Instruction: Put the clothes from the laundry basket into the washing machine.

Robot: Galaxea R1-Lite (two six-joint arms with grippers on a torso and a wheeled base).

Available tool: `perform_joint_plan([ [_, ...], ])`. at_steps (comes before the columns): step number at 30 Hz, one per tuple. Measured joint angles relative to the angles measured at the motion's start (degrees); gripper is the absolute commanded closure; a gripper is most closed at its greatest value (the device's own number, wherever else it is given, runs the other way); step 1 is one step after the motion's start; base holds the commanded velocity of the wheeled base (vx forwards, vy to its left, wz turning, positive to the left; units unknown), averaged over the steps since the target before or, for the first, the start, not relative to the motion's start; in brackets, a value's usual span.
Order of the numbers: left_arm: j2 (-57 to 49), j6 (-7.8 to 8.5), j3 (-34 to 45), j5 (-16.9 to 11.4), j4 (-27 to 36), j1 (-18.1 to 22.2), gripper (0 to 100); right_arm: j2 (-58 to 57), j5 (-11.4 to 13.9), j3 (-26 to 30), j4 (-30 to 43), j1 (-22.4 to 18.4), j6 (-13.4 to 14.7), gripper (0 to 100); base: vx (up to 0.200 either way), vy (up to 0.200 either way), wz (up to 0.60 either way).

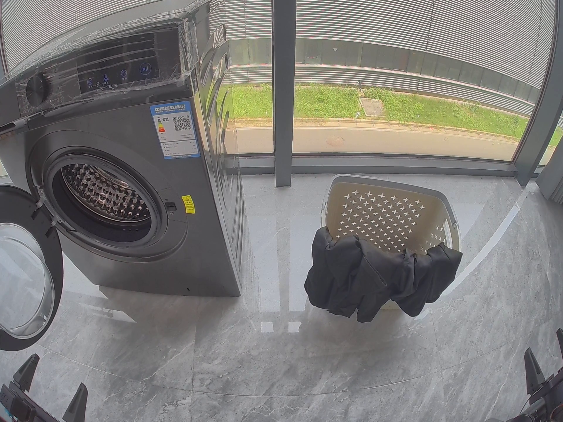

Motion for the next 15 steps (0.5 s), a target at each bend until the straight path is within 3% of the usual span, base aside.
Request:
perform_joint_plan([
  [7, 0.0, 0.11, 0.0, -0.02, 0.0, 0.0, 0, 0.02, 0.0, 0.0, 0.0, 0.0, -0.02, 0, 0.2, 0.0, 0.0],
  [15, 0.02, 0.29, 0.0, 0.0, -0.01, -0.1, 0, 0.05, 0.0, 0.0, 0.0, 0.0, -0.09, 0, 0.0, 0.0, 0.0],
])
